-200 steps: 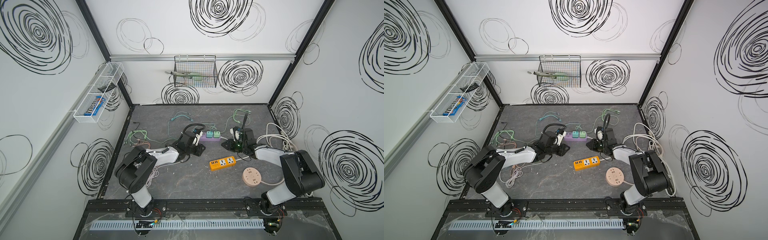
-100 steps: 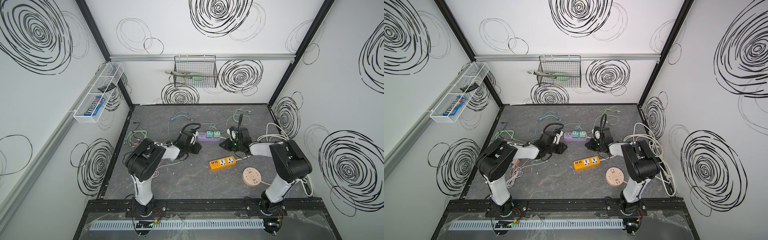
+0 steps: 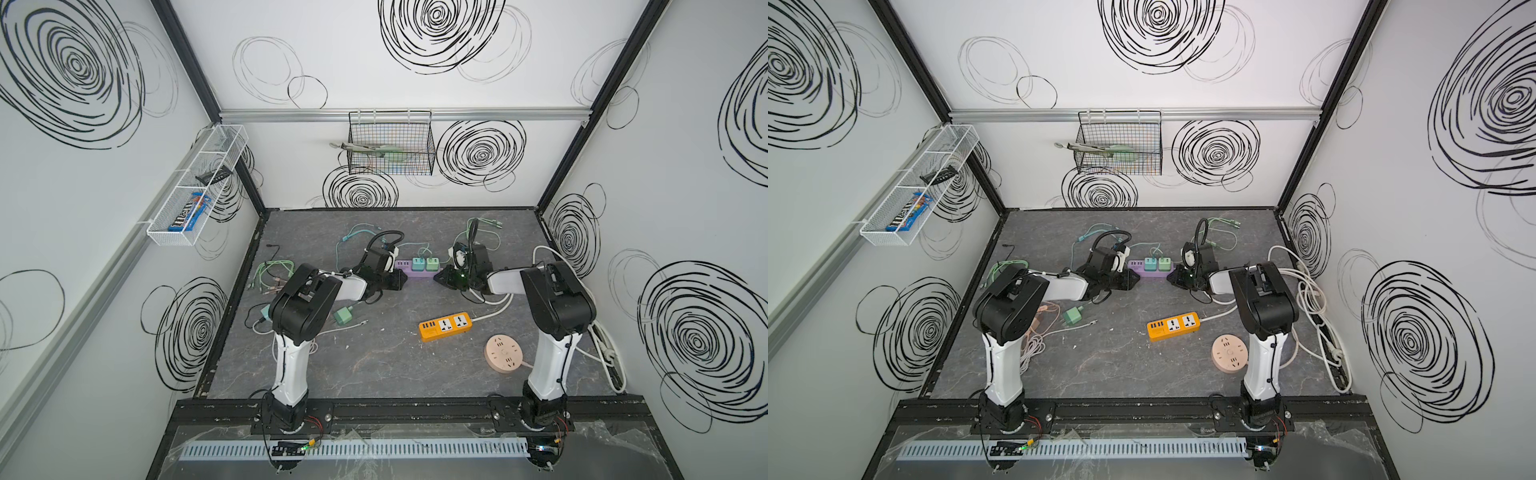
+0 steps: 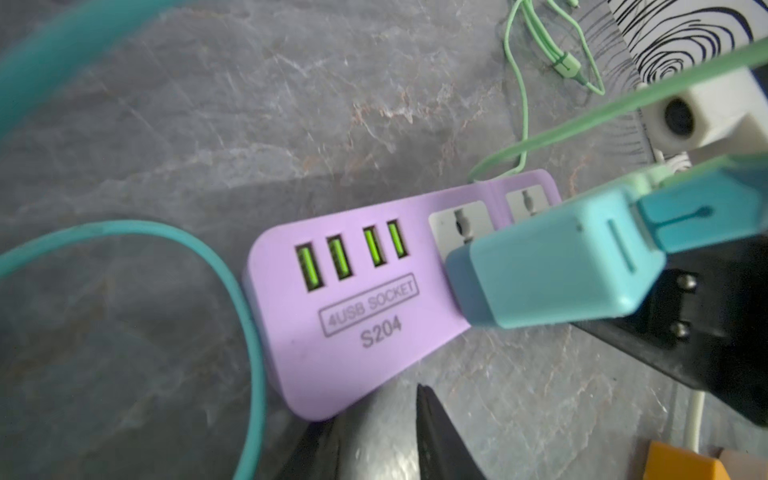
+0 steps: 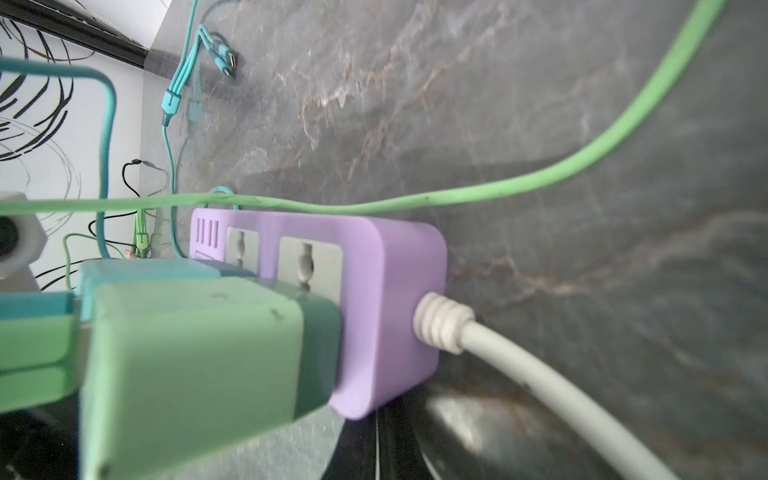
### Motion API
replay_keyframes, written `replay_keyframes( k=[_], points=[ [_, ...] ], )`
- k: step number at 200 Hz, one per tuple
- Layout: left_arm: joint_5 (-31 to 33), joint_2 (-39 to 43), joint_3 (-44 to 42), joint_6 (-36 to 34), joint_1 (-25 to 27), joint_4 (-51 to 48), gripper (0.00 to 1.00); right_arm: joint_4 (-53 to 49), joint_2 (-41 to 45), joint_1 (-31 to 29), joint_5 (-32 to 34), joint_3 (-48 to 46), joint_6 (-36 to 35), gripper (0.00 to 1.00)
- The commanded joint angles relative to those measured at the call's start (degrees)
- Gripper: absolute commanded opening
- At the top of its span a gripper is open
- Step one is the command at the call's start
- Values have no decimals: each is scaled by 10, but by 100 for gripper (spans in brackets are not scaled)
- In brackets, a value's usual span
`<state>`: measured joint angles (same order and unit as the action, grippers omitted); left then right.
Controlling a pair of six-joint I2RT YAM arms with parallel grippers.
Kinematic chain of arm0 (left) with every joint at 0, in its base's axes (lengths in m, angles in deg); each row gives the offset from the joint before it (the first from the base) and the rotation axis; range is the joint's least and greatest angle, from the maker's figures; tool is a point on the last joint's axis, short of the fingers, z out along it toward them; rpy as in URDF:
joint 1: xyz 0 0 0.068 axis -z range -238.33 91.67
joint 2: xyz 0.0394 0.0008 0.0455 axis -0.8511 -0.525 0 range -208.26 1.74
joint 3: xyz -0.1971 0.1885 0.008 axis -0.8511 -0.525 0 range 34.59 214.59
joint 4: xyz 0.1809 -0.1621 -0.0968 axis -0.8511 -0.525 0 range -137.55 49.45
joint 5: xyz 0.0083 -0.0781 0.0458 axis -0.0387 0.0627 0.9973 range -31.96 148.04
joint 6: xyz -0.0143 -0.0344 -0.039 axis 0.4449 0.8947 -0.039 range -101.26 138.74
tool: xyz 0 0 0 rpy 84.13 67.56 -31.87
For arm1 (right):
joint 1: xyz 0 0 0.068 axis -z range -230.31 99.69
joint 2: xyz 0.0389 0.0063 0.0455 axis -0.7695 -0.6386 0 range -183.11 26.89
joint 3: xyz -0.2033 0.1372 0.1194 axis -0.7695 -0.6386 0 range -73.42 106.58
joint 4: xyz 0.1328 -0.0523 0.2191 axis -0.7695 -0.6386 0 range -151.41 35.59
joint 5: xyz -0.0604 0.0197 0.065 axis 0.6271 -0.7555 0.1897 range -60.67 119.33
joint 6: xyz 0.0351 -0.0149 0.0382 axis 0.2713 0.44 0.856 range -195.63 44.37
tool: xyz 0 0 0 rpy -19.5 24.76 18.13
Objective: Insert the plug
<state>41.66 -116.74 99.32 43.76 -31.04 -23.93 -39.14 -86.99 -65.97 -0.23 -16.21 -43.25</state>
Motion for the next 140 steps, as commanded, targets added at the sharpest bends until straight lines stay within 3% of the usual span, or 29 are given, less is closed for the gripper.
replay_keyframes(
  k=[1, 60, 112, 140],
  points=[
    [14, -31, 55, -26, -15, -32, 34, -6, -25, 6, 5, 34, 7, 15],
    [14, -72, 147, -60, -32, -96, 35, -15, -57, 11, 8, 83, 12, 24],
    [-12, -11, 67, -44, -24, -51, 42, -20, -24, 22, 34, 51, -1, 33],
    [23, 31, 33, -22, -15, -52, 51, -25, -30, 36, 28, 61, -14, 33]
  ],
)
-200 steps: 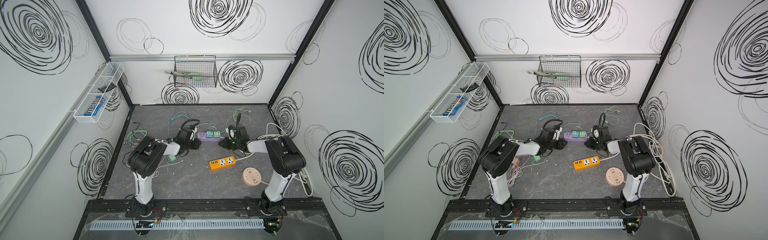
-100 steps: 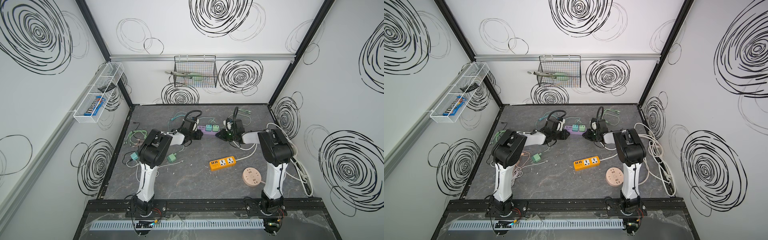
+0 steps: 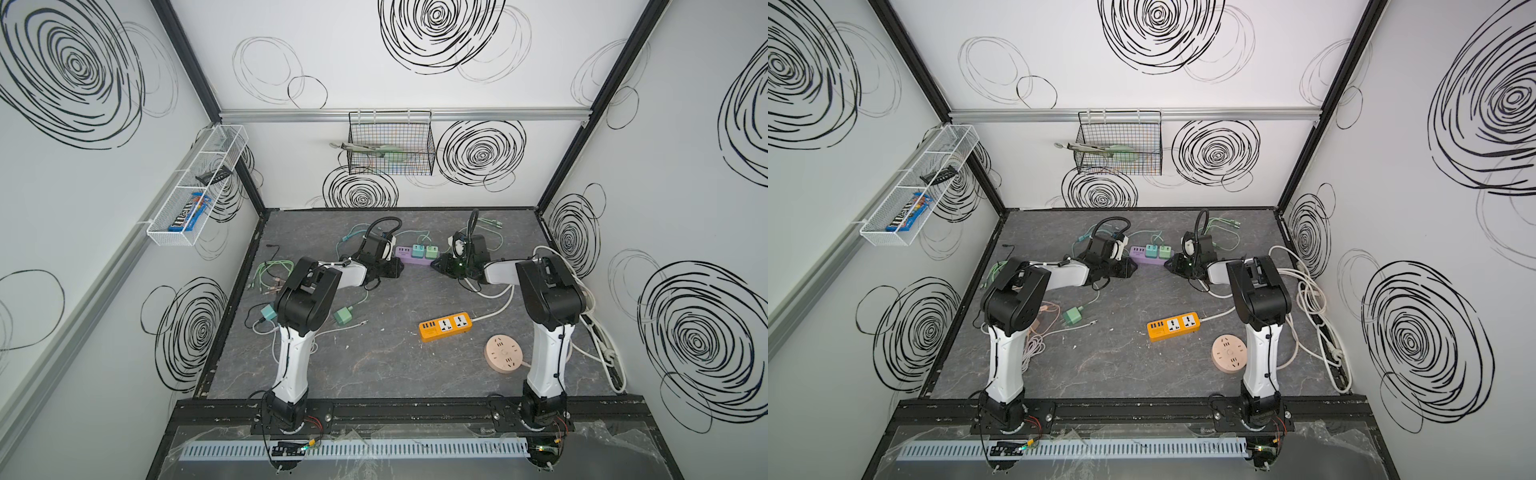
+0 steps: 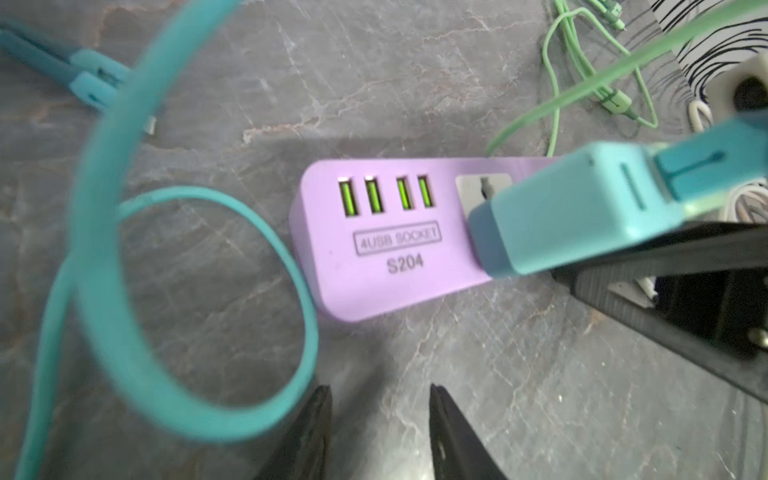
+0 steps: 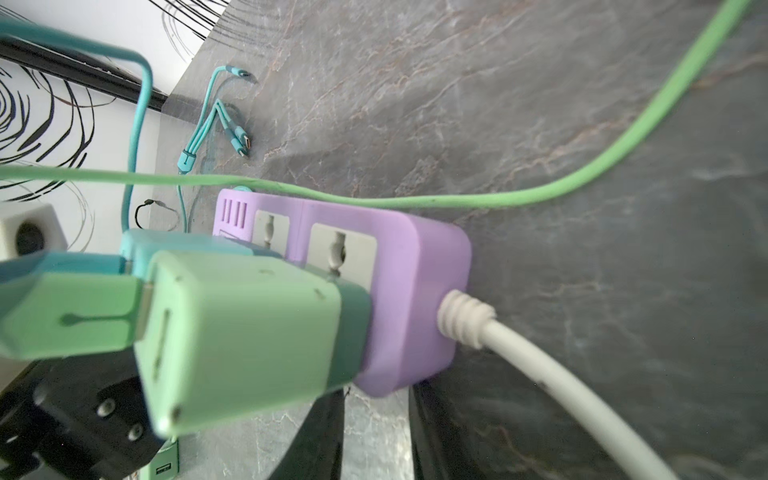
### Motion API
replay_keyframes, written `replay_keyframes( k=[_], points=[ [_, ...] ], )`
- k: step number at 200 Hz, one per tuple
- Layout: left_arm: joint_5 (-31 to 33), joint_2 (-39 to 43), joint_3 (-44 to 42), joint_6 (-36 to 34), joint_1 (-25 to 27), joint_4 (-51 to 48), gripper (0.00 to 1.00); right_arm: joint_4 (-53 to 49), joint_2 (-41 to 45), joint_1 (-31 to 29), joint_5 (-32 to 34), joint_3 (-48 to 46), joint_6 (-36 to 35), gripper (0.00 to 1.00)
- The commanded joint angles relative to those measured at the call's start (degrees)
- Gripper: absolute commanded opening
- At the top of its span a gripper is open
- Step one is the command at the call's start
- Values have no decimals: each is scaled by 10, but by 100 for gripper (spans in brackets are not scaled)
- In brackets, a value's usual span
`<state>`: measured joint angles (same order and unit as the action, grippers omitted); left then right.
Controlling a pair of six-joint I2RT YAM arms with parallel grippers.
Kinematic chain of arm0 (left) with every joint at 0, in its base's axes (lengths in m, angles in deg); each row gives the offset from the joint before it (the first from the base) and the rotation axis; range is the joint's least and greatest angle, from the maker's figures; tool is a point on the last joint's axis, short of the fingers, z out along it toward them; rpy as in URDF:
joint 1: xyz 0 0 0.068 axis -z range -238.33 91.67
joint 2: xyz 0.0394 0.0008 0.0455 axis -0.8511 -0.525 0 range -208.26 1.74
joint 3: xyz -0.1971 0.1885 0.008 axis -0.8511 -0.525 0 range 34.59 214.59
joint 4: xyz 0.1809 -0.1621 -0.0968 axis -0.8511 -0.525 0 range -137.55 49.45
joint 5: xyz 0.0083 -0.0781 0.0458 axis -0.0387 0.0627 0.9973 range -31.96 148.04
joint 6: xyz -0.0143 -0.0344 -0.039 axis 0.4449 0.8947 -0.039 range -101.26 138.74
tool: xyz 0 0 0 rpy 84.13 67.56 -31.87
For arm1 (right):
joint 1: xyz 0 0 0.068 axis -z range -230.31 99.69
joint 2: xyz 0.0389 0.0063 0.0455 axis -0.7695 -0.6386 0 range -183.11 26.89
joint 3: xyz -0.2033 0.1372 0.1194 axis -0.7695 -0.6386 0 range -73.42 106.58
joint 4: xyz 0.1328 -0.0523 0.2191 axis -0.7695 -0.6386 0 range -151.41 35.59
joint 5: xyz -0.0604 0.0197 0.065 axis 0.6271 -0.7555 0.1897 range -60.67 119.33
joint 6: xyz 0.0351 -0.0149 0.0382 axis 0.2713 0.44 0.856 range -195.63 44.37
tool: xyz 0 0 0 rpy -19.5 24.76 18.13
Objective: Insert the plug
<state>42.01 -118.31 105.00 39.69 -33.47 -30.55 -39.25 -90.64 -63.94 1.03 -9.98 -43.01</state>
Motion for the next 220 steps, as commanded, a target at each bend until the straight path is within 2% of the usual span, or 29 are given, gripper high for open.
replay_keyframes(
  k=[1, 38, 73, 107, 150, 156, 165, 192, 220],
  points=[
    [22, 49, -25, 19, 10, 14, 52, -25, 7, 16, 15, 0, -17, 33],
    [96, 123, -70, 21, 34, 6, 65, -54, -12, 18, -9, 45, -52, 38],
    [170, 208, -115, 9, 48, -9, 73, -58, 66, 15, 2, -5, -54, 55],
    [209, 277, -151, -7, 48, -22, 76, -116, 163, 12, -11, -60, -83, 61],
    [239, 353, -182, -14, 25, -22, 94, -196, 281, -2, 44, -116, -136, 84],
    [238, 361, -184, -13, 24, -21, 97, -206, 294, -3, 50, -119, -142, 100],
    [237, 372, -185, -13, 21, -22, 100, -222, 309, -8, 61, -121, -151, 97],
    [234, 400, -183, -14, 17, -30, 96, -255, 343, -28, 91, -122, -187, 97],
    [205, 422, -167, -13, 4, -49, 96, -312, 348, -76, 142, -85, -294, 97]
  ],
)
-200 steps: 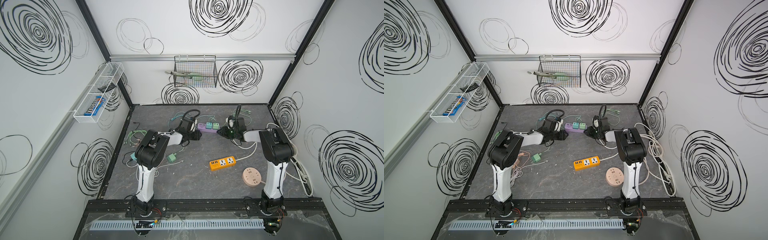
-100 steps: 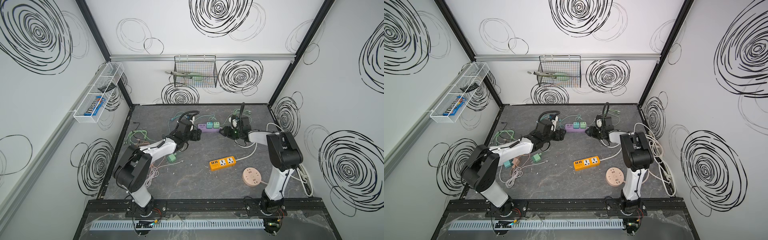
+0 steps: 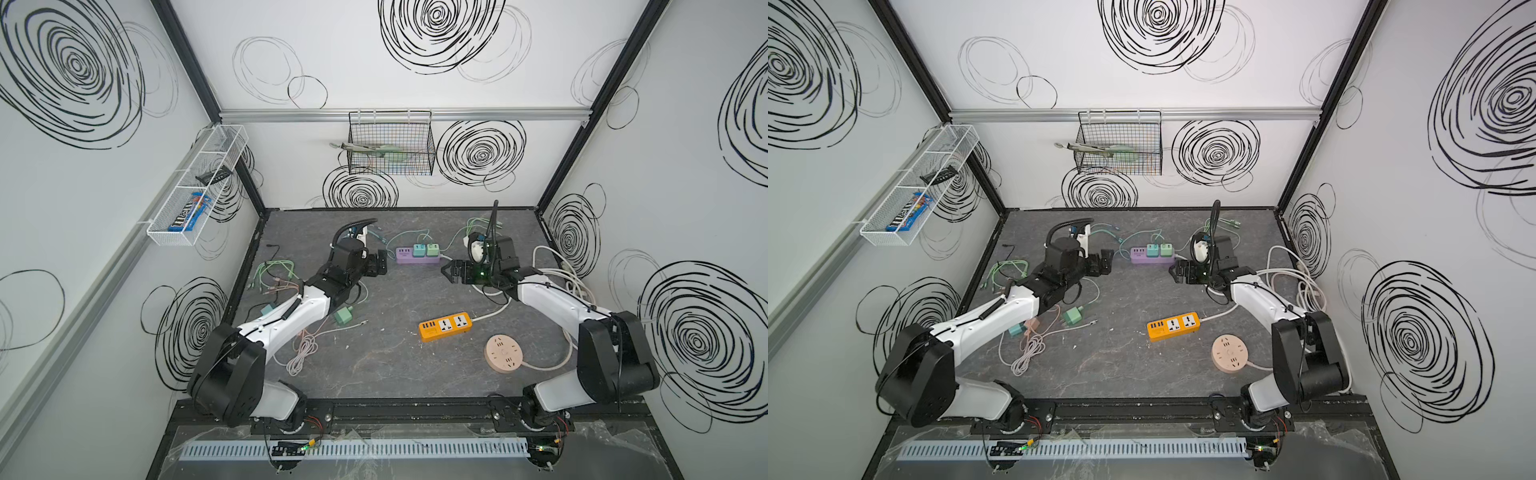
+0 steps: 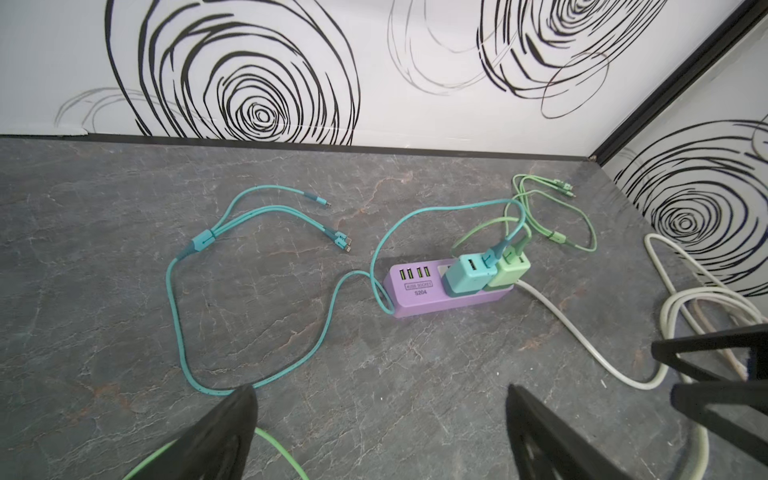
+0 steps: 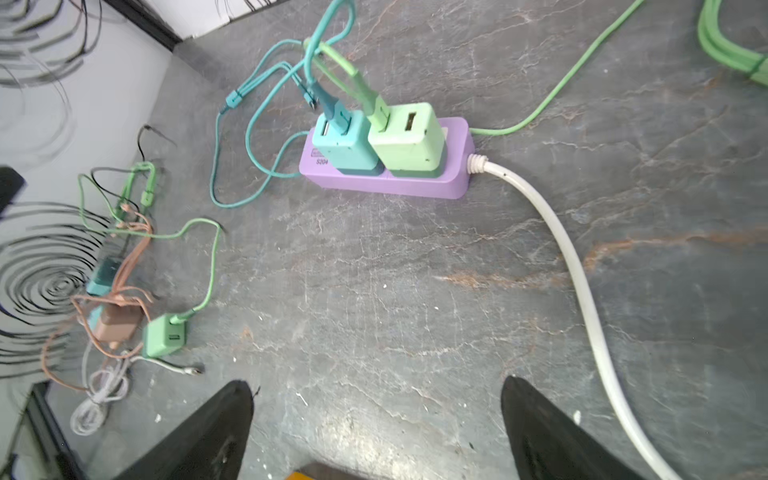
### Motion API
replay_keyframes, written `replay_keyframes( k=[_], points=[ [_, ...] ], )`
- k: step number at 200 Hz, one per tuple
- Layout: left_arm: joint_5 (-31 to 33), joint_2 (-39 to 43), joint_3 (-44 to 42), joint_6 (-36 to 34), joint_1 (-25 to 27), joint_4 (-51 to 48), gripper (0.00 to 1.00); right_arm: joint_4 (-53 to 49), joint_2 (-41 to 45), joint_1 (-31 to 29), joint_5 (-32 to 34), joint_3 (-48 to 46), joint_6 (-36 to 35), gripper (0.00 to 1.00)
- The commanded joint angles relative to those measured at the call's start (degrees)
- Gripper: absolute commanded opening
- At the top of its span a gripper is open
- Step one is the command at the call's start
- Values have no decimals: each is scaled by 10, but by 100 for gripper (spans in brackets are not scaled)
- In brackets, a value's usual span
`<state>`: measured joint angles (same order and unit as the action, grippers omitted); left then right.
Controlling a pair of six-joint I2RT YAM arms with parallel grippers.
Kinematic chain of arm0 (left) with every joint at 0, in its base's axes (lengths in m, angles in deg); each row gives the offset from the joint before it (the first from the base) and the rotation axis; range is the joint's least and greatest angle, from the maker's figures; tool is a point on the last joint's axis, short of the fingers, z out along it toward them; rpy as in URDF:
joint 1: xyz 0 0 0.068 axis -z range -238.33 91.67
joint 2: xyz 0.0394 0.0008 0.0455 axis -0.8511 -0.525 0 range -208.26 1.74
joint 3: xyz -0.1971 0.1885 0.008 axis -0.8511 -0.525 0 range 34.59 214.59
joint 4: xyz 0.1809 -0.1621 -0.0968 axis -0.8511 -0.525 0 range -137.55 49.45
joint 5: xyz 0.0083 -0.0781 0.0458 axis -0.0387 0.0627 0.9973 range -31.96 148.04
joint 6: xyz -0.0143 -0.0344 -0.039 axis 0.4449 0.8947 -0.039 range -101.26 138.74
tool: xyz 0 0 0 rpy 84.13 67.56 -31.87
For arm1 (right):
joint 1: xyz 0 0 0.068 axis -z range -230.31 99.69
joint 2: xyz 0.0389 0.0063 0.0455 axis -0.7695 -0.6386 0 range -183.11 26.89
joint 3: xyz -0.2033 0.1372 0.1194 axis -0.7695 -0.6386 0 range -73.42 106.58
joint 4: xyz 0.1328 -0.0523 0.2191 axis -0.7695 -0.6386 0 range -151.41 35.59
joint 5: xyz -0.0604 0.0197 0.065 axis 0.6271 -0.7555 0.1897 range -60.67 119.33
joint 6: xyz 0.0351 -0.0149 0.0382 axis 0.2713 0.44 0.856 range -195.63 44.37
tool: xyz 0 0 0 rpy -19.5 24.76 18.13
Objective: Insert the plug
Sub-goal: 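Raise both grippers away from the purple strip, then grasp the orange power strip with the right gripper and lift it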
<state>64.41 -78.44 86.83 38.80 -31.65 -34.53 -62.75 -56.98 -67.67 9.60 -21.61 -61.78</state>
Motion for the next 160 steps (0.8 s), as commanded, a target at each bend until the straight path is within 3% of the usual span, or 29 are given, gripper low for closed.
replay_keyframes(
  k=[1, 38, 69, 108, 142, 160],
  points=[
    [-20, 24, 16, -4, -15, -12, 96, -80, 11, -42, 58, 34, -110, 97],
    [-21, 48, 45, -23, -27, -51, 96, -191, -32, -113, 72, 100, -255, 98],
    [-32, 66, 47, -35, -39, -61, 96, -237, -48, -162, 79, 102, -335, 97],
    [-91, 55, 69, -39, -59, -92, 96, -315, -62, -174, 69, 108, -406, 100],
    [-136, 52, 73, -25, -79, -91, 96, -358, -55, -189, 56, 109, -433, 93],
    [-149, 56, 74, -21, -89, -91, 96, -375, -50, -197, 80, 98, -455, 86]
  ],
)
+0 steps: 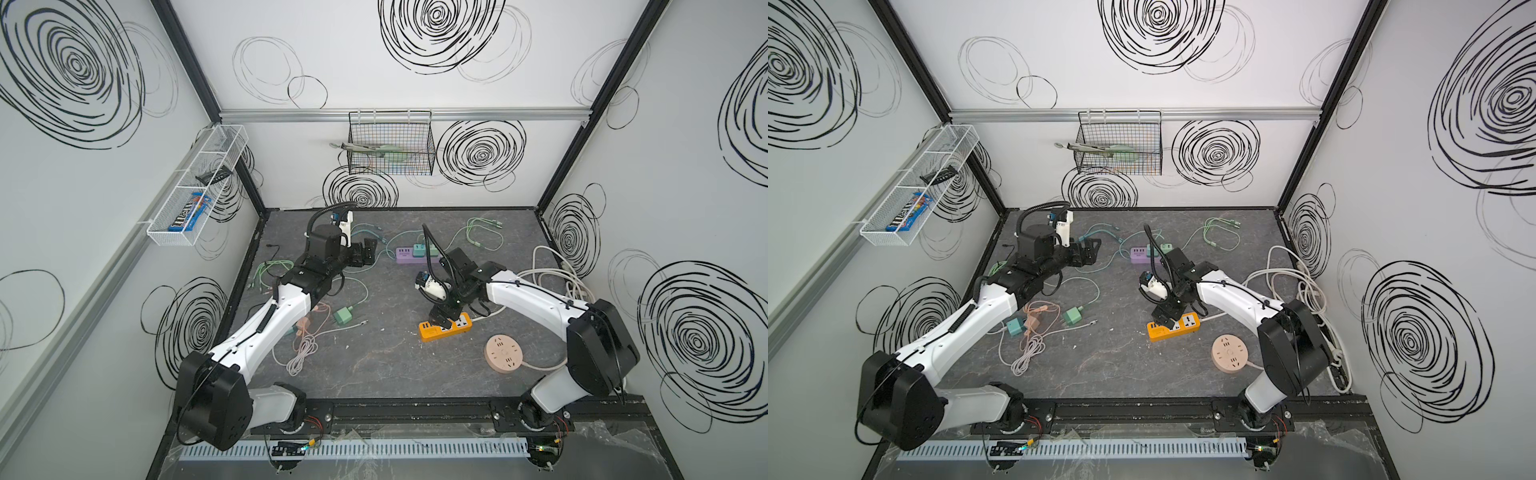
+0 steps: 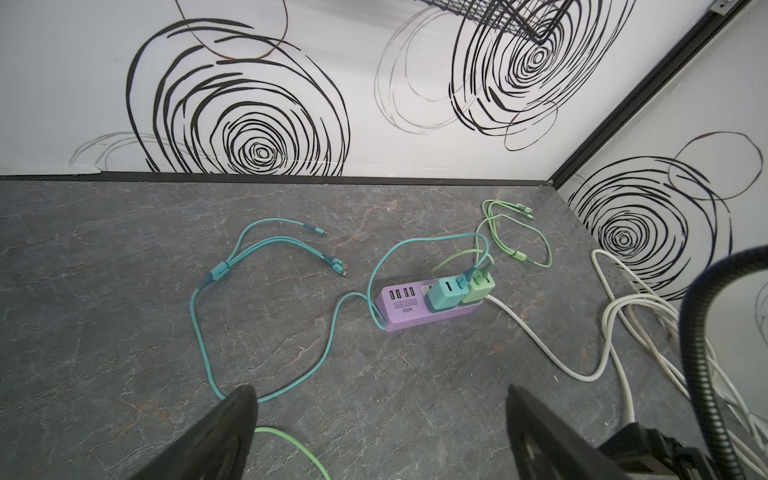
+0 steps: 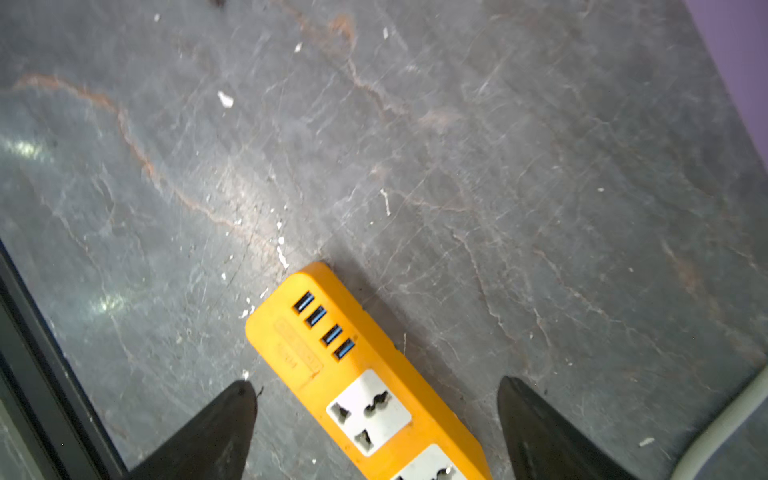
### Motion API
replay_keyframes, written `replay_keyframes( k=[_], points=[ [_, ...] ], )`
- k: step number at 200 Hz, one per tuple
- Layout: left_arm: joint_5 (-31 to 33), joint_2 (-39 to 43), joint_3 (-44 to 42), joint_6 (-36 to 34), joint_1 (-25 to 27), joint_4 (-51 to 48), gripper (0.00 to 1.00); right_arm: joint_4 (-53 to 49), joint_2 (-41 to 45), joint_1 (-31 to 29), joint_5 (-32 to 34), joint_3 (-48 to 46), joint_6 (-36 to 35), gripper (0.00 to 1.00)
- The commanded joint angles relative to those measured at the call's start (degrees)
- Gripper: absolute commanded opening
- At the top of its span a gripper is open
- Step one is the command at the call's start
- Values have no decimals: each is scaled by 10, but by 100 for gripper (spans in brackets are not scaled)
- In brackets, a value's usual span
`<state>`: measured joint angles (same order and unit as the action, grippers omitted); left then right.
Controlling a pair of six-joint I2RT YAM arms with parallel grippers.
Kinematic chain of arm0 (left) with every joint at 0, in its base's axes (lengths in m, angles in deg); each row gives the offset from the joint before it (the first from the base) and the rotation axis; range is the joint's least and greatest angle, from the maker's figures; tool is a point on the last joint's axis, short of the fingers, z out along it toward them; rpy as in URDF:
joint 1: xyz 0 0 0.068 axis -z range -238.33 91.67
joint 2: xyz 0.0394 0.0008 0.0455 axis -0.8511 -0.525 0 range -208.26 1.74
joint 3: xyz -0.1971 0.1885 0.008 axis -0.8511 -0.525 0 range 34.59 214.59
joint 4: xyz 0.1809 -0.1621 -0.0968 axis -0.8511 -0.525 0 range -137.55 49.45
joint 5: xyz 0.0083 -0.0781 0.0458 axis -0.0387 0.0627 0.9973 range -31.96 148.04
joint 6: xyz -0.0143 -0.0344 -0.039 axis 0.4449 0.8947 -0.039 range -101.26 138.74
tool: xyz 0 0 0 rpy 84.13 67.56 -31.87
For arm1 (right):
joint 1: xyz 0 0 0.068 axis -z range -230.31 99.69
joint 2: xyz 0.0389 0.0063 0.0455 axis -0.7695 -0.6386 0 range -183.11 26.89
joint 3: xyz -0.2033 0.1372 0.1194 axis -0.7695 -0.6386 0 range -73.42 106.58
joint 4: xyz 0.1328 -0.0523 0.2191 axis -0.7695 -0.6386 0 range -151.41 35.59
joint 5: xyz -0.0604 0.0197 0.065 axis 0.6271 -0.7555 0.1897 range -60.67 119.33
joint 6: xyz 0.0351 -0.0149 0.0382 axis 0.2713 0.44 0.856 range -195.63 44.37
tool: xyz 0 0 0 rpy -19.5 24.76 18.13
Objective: Insert the plug
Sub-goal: 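Grasp the orange power strip with the right gripper and lift it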
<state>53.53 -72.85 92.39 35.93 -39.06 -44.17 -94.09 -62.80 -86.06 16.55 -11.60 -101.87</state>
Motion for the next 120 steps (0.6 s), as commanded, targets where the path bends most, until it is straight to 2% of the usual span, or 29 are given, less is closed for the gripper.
replay_keyframes(
  k=[1, 31, 77, 120],
  points=[
    [-41, 0, 19, 9, -15, 5, 96, -63, 8, -14, 13, -4, -55, 86],
    [-81, 12, 17, 23, -35, 13, 96, -64, 8, -37, 112, -32, -97, 88],
    [-93, 12, 15, 28, -45, 12, 96, -27, 7, -48, 118, -52, -125, 89],
    [-97, 8, 12, 37, -46, 19, 96, 19, -19, -57, 176, -87, -143, 85]
  ],
)
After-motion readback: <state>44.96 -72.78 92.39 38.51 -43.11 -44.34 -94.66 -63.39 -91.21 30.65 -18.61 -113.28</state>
